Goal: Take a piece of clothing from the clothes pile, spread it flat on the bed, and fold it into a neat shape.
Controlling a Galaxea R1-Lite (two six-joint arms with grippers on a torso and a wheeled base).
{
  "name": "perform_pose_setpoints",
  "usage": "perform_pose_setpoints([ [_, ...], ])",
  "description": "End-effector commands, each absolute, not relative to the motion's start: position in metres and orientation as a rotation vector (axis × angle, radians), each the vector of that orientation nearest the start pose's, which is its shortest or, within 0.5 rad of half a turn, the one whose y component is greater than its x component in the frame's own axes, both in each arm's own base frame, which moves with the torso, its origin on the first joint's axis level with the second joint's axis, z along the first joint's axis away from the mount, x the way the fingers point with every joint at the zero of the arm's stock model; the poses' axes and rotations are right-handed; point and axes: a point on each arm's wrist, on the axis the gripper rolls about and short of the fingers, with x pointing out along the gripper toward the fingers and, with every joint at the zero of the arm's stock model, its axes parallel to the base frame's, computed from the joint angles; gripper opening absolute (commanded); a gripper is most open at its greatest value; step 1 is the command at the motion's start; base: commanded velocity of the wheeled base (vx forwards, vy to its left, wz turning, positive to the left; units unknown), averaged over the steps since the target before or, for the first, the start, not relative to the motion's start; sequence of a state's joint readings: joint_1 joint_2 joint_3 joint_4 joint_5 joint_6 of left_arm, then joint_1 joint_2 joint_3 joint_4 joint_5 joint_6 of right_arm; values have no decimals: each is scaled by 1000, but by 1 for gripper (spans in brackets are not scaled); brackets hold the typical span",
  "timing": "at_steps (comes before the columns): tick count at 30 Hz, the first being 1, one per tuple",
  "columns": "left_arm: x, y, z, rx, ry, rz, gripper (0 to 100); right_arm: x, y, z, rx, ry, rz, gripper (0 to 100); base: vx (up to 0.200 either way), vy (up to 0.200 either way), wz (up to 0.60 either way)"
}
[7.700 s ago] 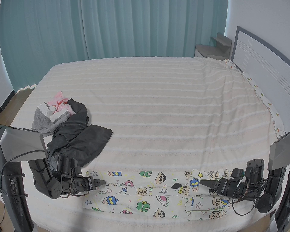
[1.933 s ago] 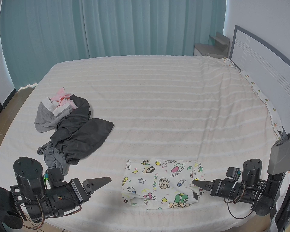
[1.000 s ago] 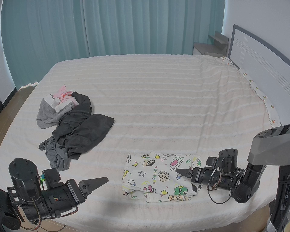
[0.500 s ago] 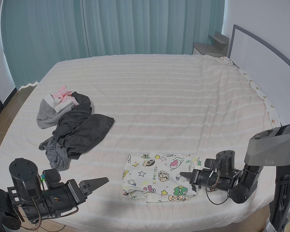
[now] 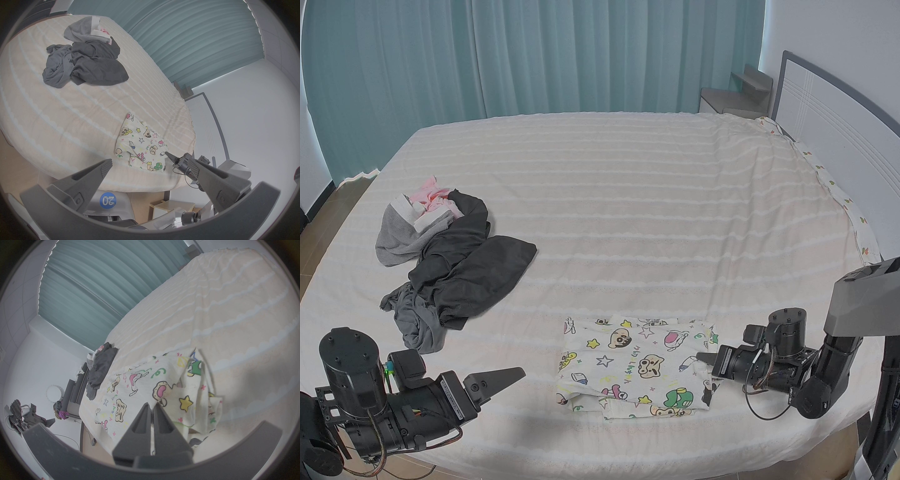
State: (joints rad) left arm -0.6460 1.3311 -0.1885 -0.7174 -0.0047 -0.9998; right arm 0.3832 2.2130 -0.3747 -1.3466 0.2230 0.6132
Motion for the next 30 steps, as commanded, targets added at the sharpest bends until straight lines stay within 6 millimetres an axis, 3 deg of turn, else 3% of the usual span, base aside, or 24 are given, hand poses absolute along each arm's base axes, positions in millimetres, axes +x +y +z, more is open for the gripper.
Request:
perform_pose_setpoints([
  [1, 131, -99, 121, -813, 689, -374, 100, 270, 106, 19, 555, 621, 419, 0, 0, 0, 0],
  [10, 131, -99, 121, -814, 688, -375, 100, 268, 101, 22, 560, 622, 418, 0, 0, 0, 0],
  [18, 131, -99, 121, -814, 688, -375, 100, 281, 90, 23, 570, 625, 369, 0, 0, 0, 0],
  [29, 131, -99, 121, -813, 690, -376, 100, 278, 90, 6, 530, 726, 367, 0, 0, 0, 0],
  [30, 131, -99, 121, -813, 690, -376, 100, 278, 90, 6, 523, 724, 372, 100, 0, 0, 0],
])
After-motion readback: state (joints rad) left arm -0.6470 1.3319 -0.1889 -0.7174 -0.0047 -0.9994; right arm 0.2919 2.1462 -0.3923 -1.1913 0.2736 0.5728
